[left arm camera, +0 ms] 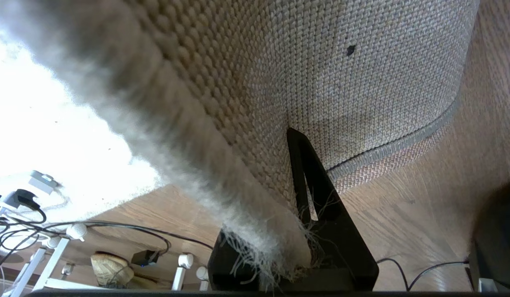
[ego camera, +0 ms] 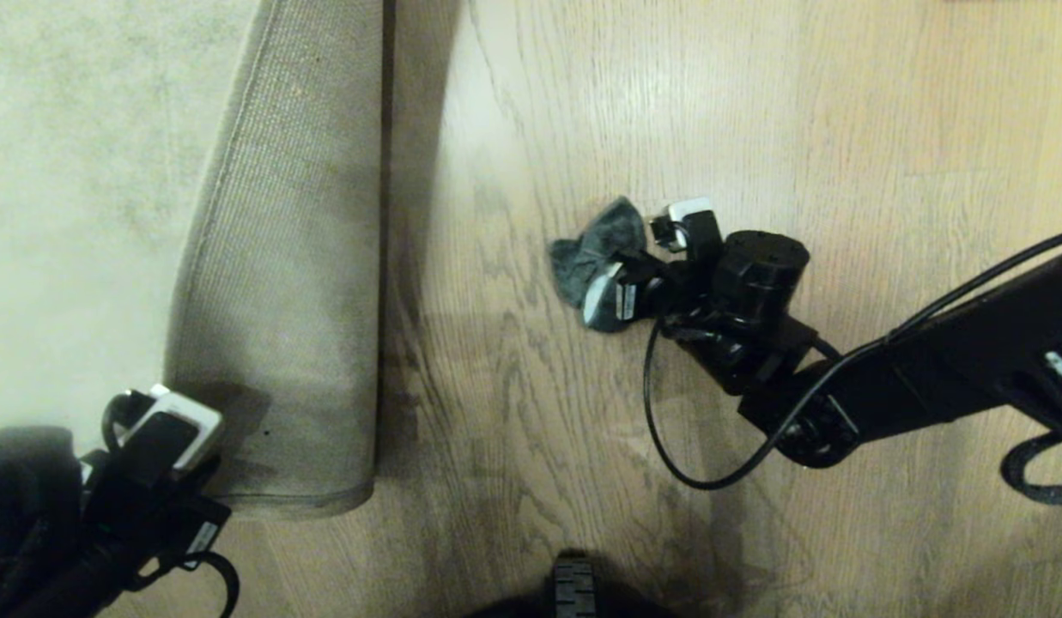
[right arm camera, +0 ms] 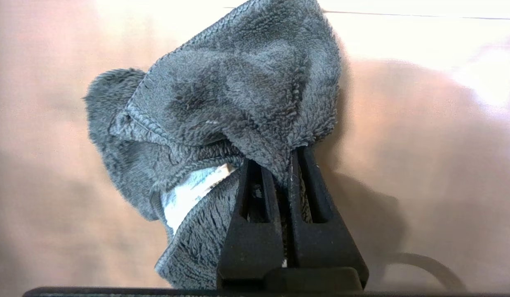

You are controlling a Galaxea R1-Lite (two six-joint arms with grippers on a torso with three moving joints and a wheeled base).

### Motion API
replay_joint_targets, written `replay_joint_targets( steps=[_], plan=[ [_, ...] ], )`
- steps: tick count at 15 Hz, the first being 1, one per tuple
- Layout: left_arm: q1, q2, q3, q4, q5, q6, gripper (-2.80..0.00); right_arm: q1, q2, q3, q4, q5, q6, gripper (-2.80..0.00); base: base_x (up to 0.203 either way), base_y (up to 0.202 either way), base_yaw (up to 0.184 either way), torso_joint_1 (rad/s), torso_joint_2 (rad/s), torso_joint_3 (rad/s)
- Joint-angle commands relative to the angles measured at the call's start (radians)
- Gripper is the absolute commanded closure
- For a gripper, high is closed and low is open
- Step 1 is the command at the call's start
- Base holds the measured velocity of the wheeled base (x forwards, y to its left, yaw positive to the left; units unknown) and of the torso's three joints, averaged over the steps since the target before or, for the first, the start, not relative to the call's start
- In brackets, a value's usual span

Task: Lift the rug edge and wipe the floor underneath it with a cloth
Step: Wipe the floor under the carpet with a rag

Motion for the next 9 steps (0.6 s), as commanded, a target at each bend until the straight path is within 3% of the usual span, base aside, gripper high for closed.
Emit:
replay_joint_targets(
  steps=[1, 9],
  plan=[
    [0.0, 0.0, 0.006, -0.004, 0.002, 0.003, 0.0, -0.068, -0.085, 0.101, -0.031, -0.014, -0.004, 0.0, 0.0, 0.0, 0.0, 0.0, 0.0, 0.0],
    [0.0, 0.0, 0.008, -0.004, 0.002, 0.004, 0.0, -0.293, -0.336, 0.443, -0.155, -0.019, -0.005, 0.0, 0.0, 0.0, 0.0, 0.0, 0.0, 0.0]
  ],
)
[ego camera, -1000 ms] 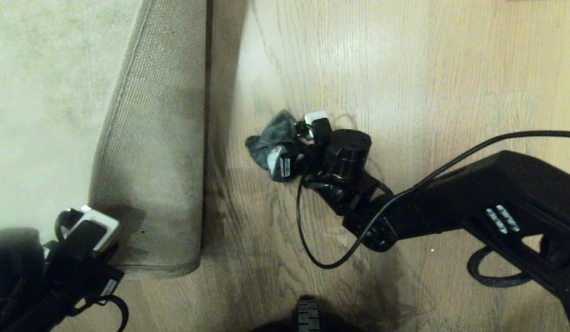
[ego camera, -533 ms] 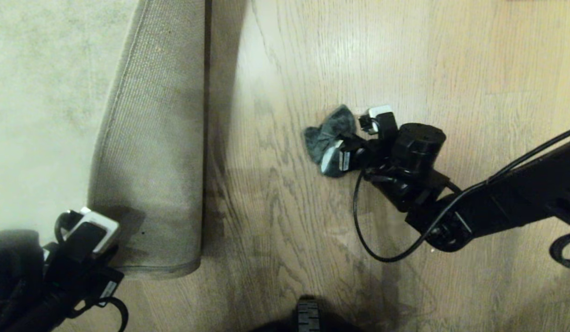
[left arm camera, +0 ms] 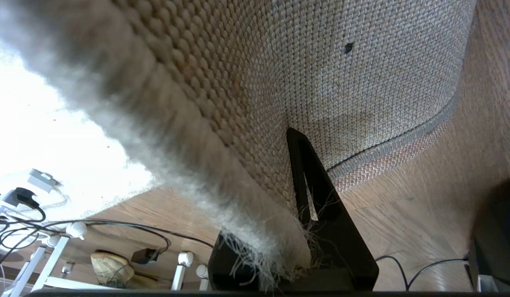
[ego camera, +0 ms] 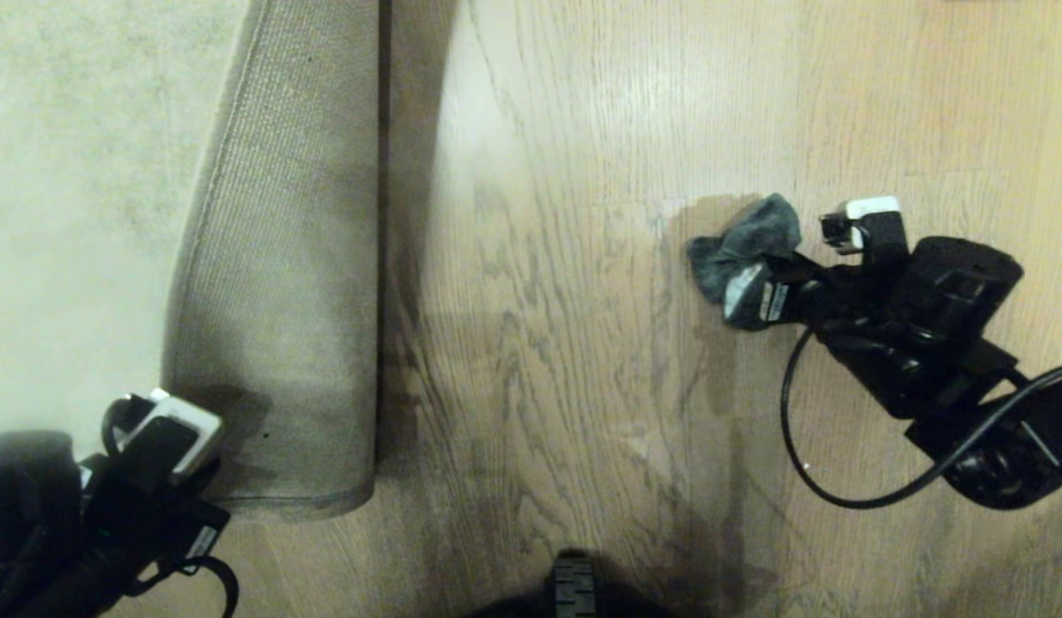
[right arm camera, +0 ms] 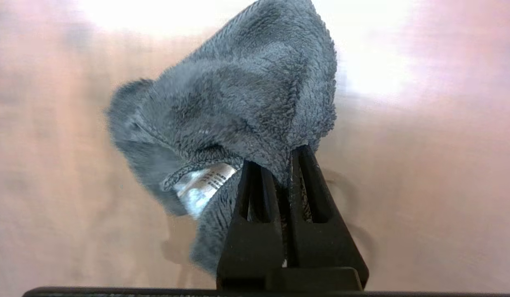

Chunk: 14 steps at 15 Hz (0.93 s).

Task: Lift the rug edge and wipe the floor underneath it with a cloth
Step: Wipe the floor under the carpet with a rag

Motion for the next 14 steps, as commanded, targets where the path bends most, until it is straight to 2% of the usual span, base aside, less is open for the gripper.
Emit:
replay_joint_targets(
  steps=[1, 3, 7, 10, 12, 14],
  plan=[
    [0.0, 0.002, 0.0, -0.003, 0.002, 0.004, 0.0, -0.072, -0.13, 0.099, -0.017, -0.001, -0.001, 0.0, 0.0, 0.0, 0.0, 0.0, 0.0, 0.0],
    [0.0, 0.002, -0.001, -0.003, 0.002, 0.004, 0.0, -0.115, -0.214, 0.179, -0.018, -0.001, 0.0, 0.0, 0.0, 0.0, 0.0, 0.0, 0.0, 0.0],
    [0.0, 0.001, 0.0, -0.003, 0.002, 0.006, 0.0, -0.135, -0.396, 0.379, -0.012, -0.002, 0.002, 0.0, 0.0, 0.0, 0.0, 0.0, 0.0, 0.0],
    [0.0, 0.001, -0.001, -0.003, 0.002, 0.007, 0.0, -0.173, -0.528, 0.538, -0.01, -0.05, 0.0, 0.0, 0.0, 0.0, 0.0, 0.0, 0.0, 0.0],
    [0.0, 0.0, -0.001, -0.003, 0.002, 0.007, 0.0, -0.216, -0.611, 0.653, -0.004, -0.081, -0.003, 0.0, 0.0, 0.0, 0.0, 0.0, 0.0, 0.0],
    [-0.001, 0.001, -0.001, -0.003, 0.002, 0.009, 0.0, -0.286, -0.689, 0.704, 0.035, -0.089, -0.018, 0.0, 0.0, 0.0, 0.0, 0.0, 0.0, 0.0]
  ],
)
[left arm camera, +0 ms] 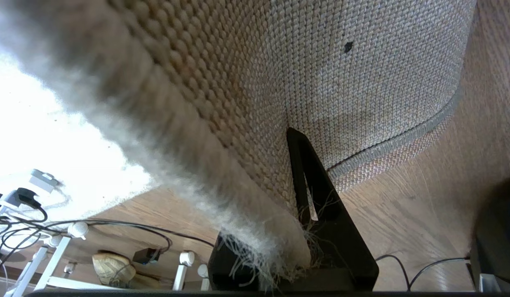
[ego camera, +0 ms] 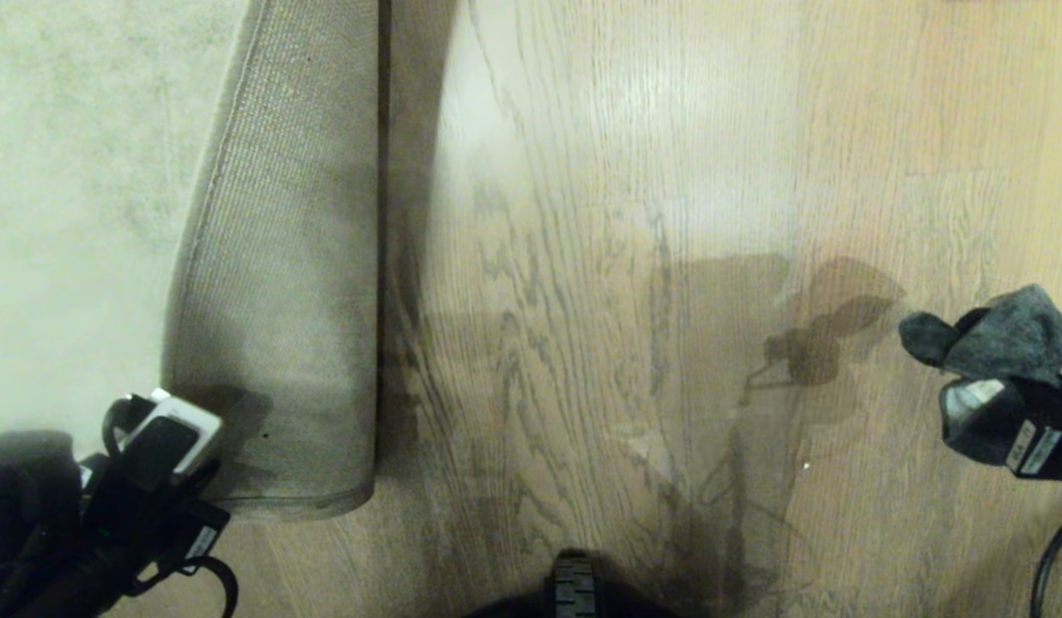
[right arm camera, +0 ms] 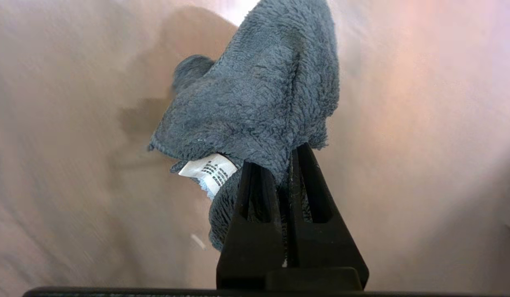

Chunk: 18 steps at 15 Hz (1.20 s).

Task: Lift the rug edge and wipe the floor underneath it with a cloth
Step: Wipe the floor under the carpet with a rag

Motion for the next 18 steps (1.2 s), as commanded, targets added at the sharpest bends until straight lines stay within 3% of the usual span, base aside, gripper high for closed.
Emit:
replay_joint_targets(
  steps=[1, 5, 12, 14, 15, 18],
  plan=[
    [-0.002, 0.001, 0.0, -0.004, 0.002, 0.003, 0.0, -0.066, -0.146, 0.044, 0.069, -0.005, -0.01, 0.0, 0.0, 0.0, 0.0, 0.0, 0.0, 0.0],
    [0.0, -0.002, 0.001, -0.005, 0.002, 0.012, 0.0, -0.085, -0.391, 0.046, 0.347, -0.006, -0.019, 0.0, 0.0, 0.0, 0.0, 0.0, 0.0, 0.0],
    [0.0, -0.021, 0.005, -0.004, 0.001, 0.011, 0.0, -0.083, -1.044, 0.023, 1.041, 0.028, -0.022, 0.0, 0.0, 0.0, 0.0, 0.0, 0.0, 0.0],
    [0.0, -0.025, 0.018, -0.005, 0.001, 0.012, 0.0, -0.079, -1.192, -0.016, 1.268, 0.11, -0.025, 0.0, 0.0, 0.0, 0.0, 0.0, 0.0, 0.0],
    [0.0, -0.029, 0.021, -0.005, 0.001, 0.012, 0.0, -0.076, -1.232, -0.033, 1.366, 0.196, -0.03, 0.0, 0.0, 0.0, 0.0, 0.0, 0.0, 0.0],
    [0.0, -0.038, 0.03, -0.004, -0.001, 0.011, 0.0, -0.073, -1.236, -0.044, 1.389, 0.291, -0.033, 0.0, 0.0, 0.0, 0.0, 0.0, 0.0, 0.0]
  ],
)
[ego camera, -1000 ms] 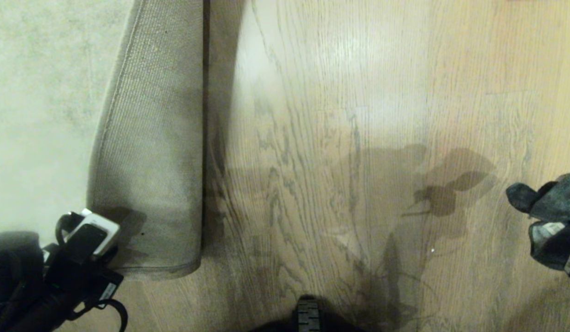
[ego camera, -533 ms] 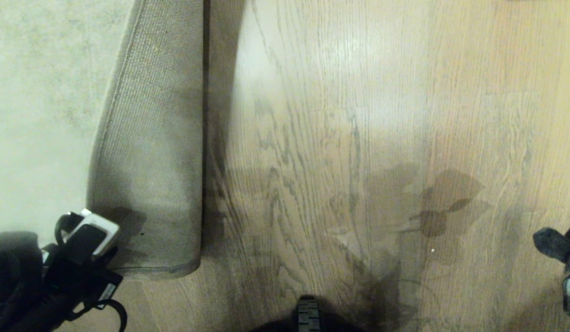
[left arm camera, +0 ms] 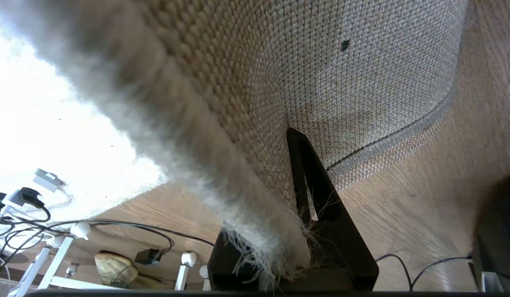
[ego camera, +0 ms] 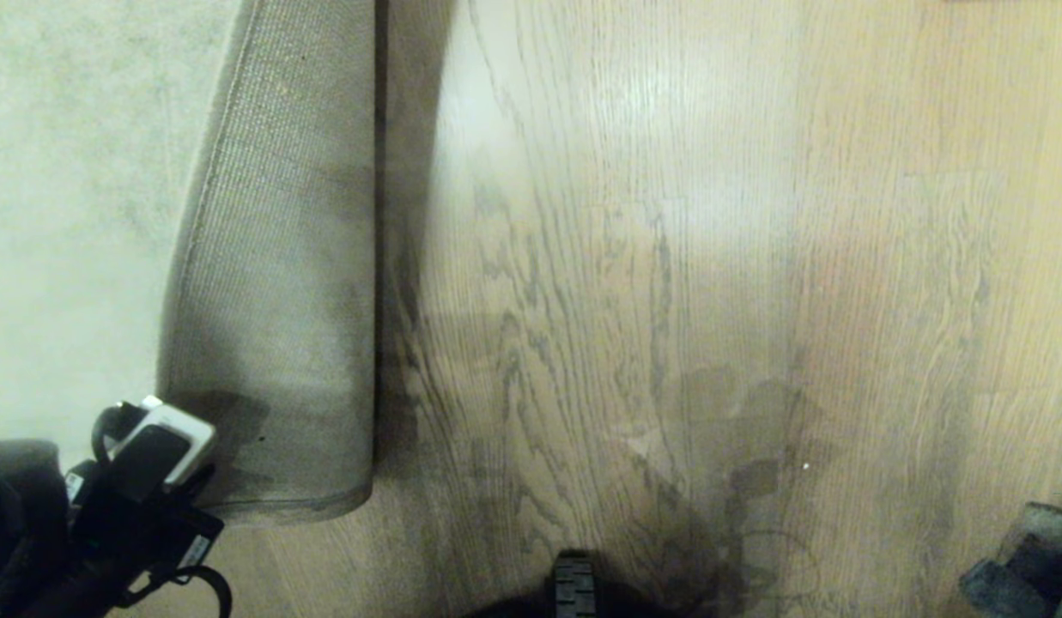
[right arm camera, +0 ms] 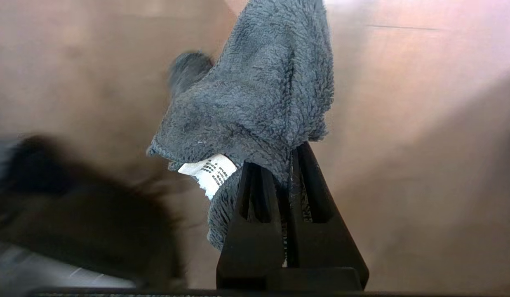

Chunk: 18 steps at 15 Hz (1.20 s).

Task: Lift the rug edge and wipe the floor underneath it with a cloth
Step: Wipe the floor under the carpet with a rag, then lay down the carpet

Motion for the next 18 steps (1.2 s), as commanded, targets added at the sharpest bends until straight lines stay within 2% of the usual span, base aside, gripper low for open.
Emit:
replay_joint_targets(
  steps=[1, 4, 8, 13, 14, 16, 18],
  plan=[
    [0.0, -0.006, 0.008, -0.005, 0.001, 0.003, 0.0, 0.002, -0.049, -0.006, 0.006, 0.018, 0.002, 0.0, 0.0, 0.0, 0.0, 0.0, 0.0, 0.0],
    [-0.002, -0.006, 0.019, -0.003, 0.0, 0.003, 0.0, 0.002, -0.049, 0.012, 0.011, 0.087, 0.039, 0.0, 0.0, 0.0, 0.0, 0.0, 0.0, 0.0],
    [-0.002, -0.007, 0.023, -0.005, -0.002, 0.003, 0.0, 0.003, -0.049, 0.016, 0.015, 0.069, 0.14, 0.0, 0.0, 0.0, 0.0, 0.0, 0.0, 0.0],
    [-0.002, -0.009, 0.029, -0.005, -0.002, 0.003, 0.0, 0.003, -0.051, 0.024, 0.001, 0.068, 0.133, 0.0, 0.0, 0.0, 0.0, 0.0, 0.0, 0.0],
    [-0.002, -0.009, 0.029, -0.005, -0.002, 0.001, 0.0, 0.003, -0.051, 0.039, -0.025, 0.064, 0.121, 0.0, 0.0, 0.0, 0.0, 0.0, 0.0, 0.0],
    [-0.002, -0.015, 0.036, -0.003, -0.002, 0.001, 0.0, 0.003, -0.051, 0.076, -0.176, 0.055, 0.113, 0.0, 0.0, 0.0, 0.0, 0.0, 0.0, 0.0],
    [-0.009, -0.016, 0.04, -0.005, -0.002, 0.002, 0.0, 0.003, -0.049, 0.085, -0.166, 0.055, 0.118, 0.0, 0.0, 0.0, 0.0, 0.0, 0.0, 0.0]
  ],
)
